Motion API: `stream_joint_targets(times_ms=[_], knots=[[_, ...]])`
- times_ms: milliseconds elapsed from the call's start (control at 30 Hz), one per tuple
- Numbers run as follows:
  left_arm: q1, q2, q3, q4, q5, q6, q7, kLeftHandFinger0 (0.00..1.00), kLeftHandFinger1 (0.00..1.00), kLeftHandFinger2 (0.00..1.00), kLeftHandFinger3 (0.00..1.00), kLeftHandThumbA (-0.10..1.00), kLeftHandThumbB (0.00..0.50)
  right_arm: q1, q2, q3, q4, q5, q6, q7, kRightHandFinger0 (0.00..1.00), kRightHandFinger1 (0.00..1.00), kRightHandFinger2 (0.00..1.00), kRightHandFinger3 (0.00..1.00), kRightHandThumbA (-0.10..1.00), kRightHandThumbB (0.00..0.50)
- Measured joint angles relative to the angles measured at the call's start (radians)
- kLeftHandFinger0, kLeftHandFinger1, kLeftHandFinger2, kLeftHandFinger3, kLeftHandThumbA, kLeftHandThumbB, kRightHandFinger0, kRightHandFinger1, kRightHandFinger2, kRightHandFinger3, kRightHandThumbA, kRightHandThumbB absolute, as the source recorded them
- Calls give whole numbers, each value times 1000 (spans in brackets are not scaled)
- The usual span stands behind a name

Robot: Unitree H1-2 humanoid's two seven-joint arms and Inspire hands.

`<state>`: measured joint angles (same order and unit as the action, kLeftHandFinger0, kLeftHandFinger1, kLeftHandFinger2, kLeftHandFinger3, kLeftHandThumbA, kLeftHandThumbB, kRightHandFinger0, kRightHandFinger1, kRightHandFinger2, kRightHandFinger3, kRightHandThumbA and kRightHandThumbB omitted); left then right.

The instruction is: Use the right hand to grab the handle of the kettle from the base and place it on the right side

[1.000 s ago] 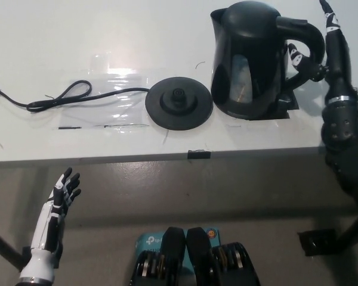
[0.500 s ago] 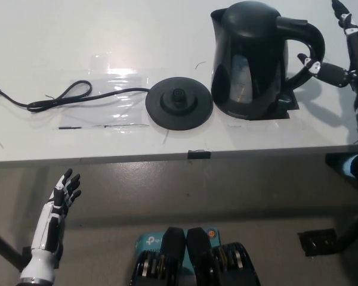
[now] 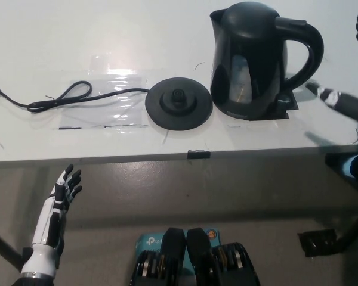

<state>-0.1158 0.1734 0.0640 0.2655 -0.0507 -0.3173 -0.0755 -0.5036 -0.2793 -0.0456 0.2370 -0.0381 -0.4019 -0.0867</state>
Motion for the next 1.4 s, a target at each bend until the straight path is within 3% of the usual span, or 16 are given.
stream_joint_targets(times_ms=[200,300,467,767,1000,1400], knots=[[-8,0,0,0,-1,2,0,1000,1000,1000,1000,1000,500,203,88,5,-231,-39,-1,-27,1000,1000,1000,1000,1000,307],[-3,1,1,-3,-1,1,0,1000,1000,1000,1000,1000,500,348,137,41,-356,-70,-7,-68,1000,1000,1000,1000,1000,263],[45,3,0,-10,-1,-2,-1,1000,1000,1000,1000,1000,500,497,146,147,-332,-144,-18,-152,1000,1000,1000,1000,1000,251],[130,3,-5,-10,-1,-9,-12,1000,1000,1000,1000,1000,500,512,125,177,-152,-138,-23,-201,1000,1000,1000,1000,1000,302],[139,3,-5,-9,-1,-11,-15,1000,1000,1000,1000,1000,500,511,122,179,-106,-116,-23,-198,1000,1000,1000,1000,1000,290],[136,10,-5,-8,-1,-18,-17,1000,1000,1000,1000,1000,500,512,116,183,-85,-97,-23,-191,1000,1000,1000,1000,1000,330]])
